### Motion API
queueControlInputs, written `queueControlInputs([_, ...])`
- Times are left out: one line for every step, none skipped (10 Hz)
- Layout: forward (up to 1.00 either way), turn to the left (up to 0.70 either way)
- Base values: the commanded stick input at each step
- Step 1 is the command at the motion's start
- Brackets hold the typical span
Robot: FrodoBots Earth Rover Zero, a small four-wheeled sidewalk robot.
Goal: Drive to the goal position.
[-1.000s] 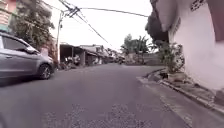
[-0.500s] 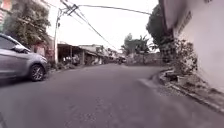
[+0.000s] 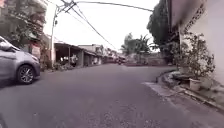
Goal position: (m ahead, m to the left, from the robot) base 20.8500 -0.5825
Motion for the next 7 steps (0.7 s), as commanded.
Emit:
queueControlInputs([1.0,0.0])
queueControlInputs([1.0,0.0])
queueControlInputs([1.0,0.0])
queueControlInputs([1.0,0.0])
queueControlInputs([1.0,0.0])
queueControlInputs([1.0,0.0])
queueControlInputs([1.0,0.0])
